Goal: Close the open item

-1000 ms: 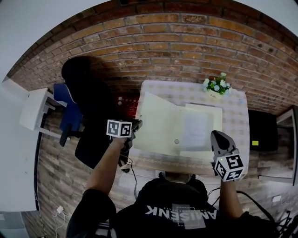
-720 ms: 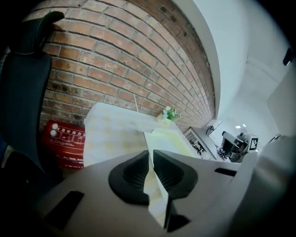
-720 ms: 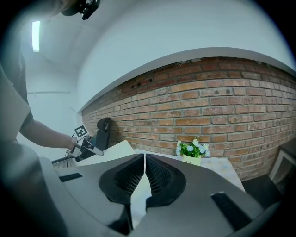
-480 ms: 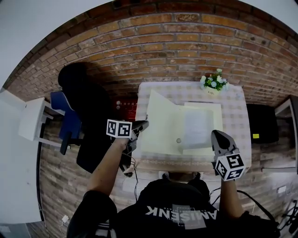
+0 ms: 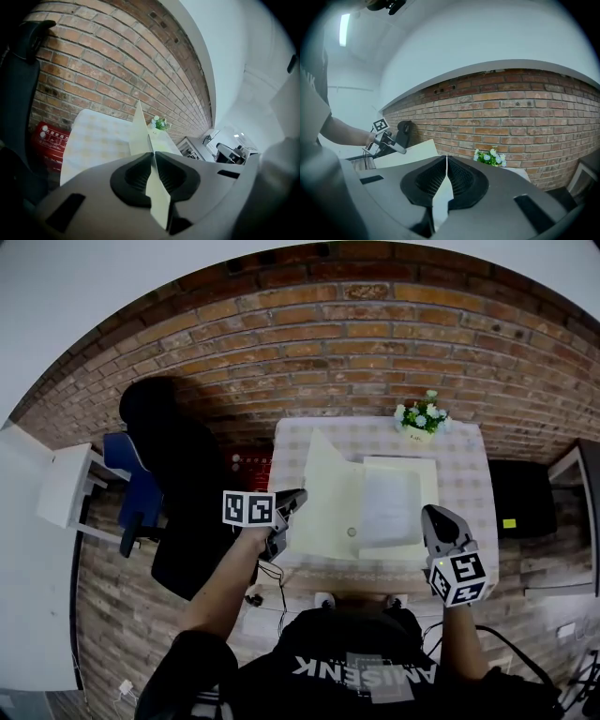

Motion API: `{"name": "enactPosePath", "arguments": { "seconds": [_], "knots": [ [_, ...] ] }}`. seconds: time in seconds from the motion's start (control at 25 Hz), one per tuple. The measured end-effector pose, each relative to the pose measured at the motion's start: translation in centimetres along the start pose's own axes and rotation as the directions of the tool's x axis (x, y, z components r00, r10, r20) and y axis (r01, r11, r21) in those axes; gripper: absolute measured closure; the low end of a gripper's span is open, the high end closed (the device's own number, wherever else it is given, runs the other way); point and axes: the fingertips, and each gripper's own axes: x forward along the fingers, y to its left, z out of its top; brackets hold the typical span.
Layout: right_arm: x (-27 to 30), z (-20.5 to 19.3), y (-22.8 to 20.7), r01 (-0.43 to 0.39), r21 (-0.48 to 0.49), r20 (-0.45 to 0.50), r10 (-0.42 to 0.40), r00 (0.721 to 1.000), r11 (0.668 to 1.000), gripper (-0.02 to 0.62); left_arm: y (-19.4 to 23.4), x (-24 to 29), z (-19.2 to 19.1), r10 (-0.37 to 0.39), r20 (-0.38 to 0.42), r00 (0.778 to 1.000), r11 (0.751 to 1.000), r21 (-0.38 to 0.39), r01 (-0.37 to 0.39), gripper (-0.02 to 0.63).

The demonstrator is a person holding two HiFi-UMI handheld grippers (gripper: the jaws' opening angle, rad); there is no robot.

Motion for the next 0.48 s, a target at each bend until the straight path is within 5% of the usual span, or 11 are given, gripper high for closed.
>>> {"name": "enactPosePath", "arguments": {
  "seconds": [0.48],
  "knots": [
    [-0.6, 1.3, -1.8, -0.068, -0.007, 0.013, 0.069, 0.998, 0.998, 0.552, -5.3, 2.1, 0.4, 0.076, 0.066, 0.995, 0.997, -0.008, -0.075, 0.565]
  ]
}}
